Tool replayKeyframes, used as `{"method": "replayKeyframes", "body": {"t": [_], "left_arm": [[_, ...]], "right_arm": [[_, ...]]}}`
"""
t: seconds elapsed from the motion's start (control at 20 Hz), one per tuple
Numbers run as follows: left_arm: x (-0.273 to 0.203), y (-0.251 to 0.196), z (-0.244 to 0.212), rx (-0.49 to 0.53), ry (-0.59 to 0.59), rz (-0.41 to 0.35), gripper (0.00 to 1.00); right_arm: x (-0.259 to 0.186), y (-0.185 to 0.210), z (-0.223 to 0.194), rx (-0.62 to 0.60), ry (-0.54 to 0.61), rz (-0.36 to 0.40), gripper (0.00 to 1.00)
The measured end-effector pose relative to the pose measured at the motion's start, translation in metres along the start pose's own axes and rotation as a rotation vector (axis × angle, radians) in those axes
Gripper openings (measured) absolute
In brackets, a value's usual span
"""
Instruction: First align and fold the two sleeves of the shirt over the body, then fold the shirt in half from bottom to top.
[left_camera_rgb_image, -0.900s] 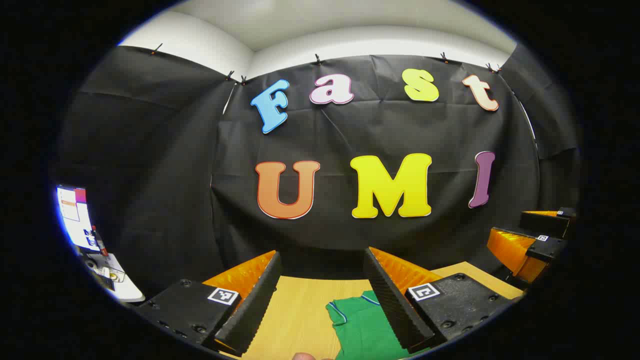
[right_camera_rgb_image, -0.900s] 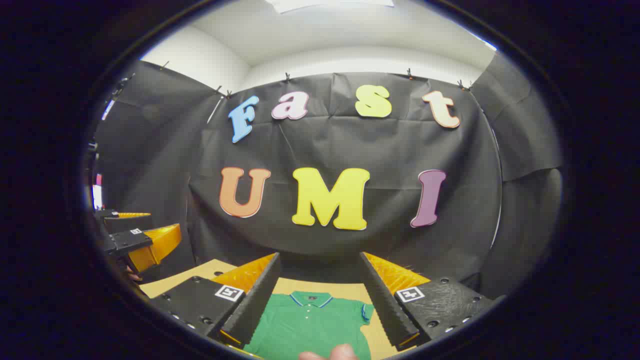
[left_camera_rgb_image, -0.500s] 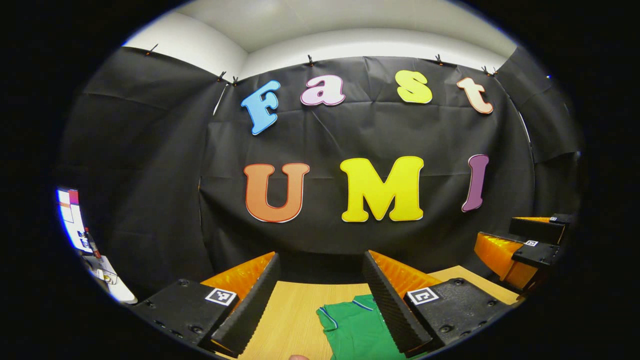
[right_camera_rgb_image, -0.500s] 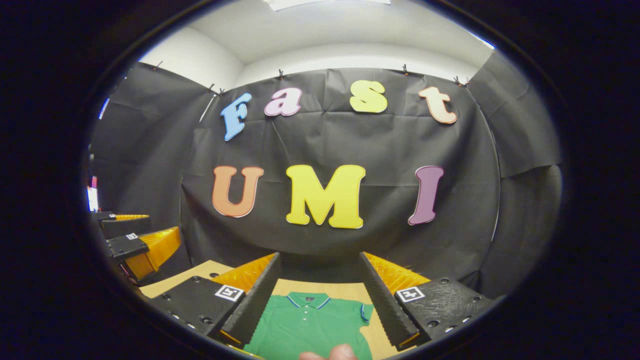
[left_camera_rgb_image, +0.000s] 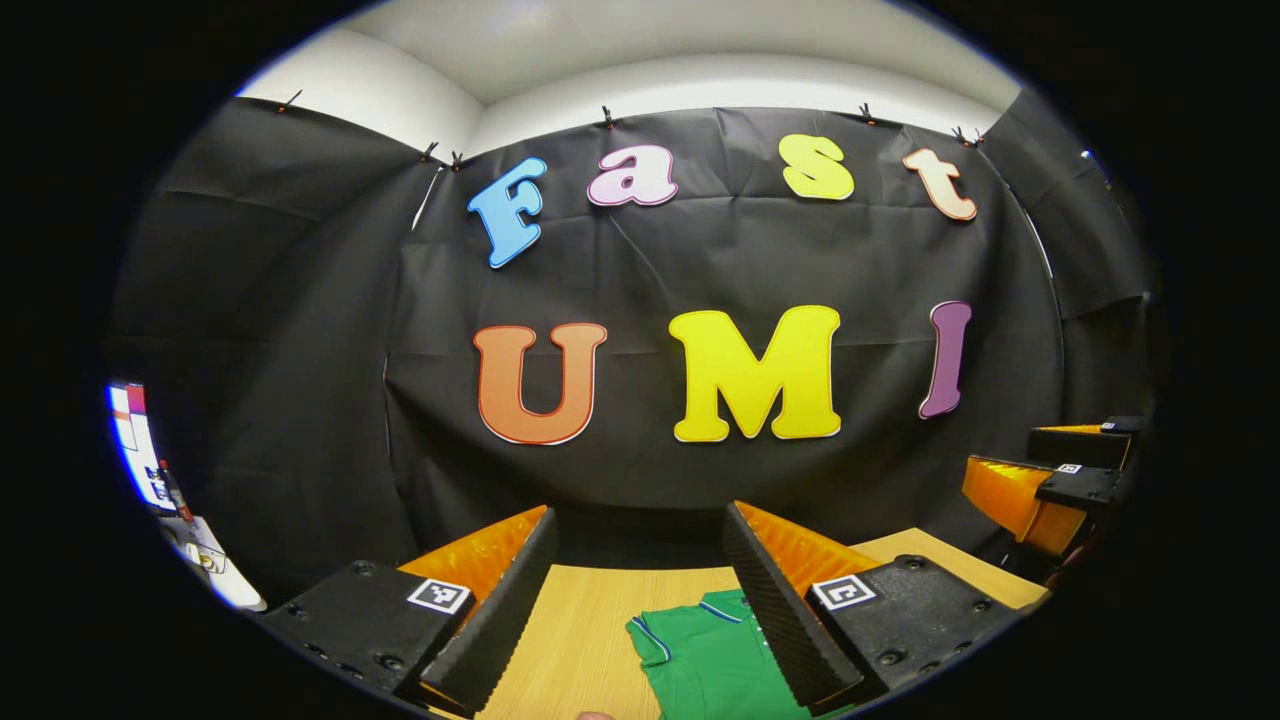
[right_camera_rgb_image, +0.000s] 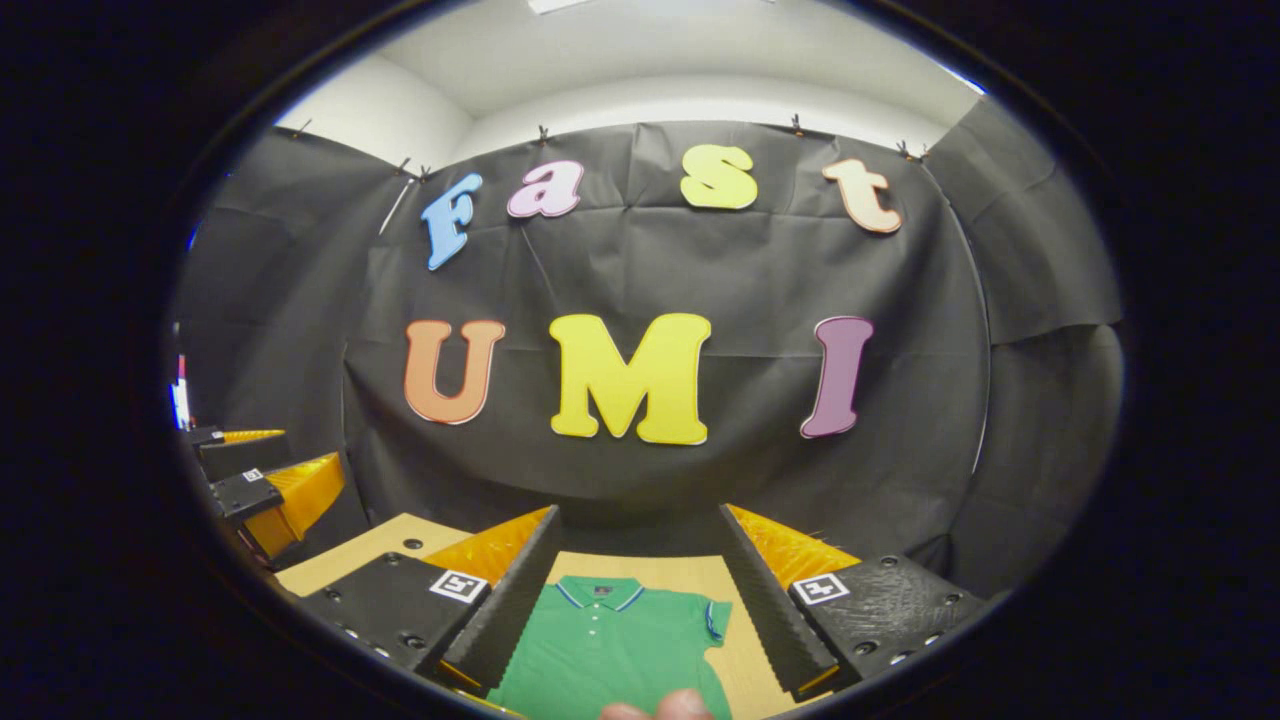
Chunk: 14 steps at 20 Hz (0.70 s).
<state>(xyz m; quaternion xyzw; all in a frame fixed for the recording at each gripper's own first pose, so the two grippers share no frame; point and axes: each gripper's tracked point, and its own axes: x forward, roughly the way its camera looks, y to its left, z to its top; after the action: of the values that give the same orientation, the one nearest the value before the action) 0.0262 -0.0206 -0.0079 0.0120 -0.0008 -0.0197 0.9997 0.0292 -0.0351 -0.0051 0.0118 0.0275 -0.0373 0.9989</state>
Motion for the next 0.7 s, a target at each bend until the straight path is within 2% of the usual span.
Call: {"method": "replayKeyframes", "body": {"t": [0.4, 0.5, 0.7], "left_arm": [[0.005, -0.012, -0.006, 0.000, 0.023, -0.011, 1.00], [0.007, -0.017, -0.007, 0.005, 0.030, -0.014, 1.00], [0.012, -0.025, -0.007, 0.009, 0.032, -0.018, 1.00]], "right_arm": [[0.013, -0.023, -0.026, 0.002, 0.064, -0.013, 0.96], [0.024, -0.026, -0.045, -0.014, 0.118, -0.004, 0.94], [0.043, -0.041, -0.089, -0.023, 0.238, 0.007, 0.95]]}}
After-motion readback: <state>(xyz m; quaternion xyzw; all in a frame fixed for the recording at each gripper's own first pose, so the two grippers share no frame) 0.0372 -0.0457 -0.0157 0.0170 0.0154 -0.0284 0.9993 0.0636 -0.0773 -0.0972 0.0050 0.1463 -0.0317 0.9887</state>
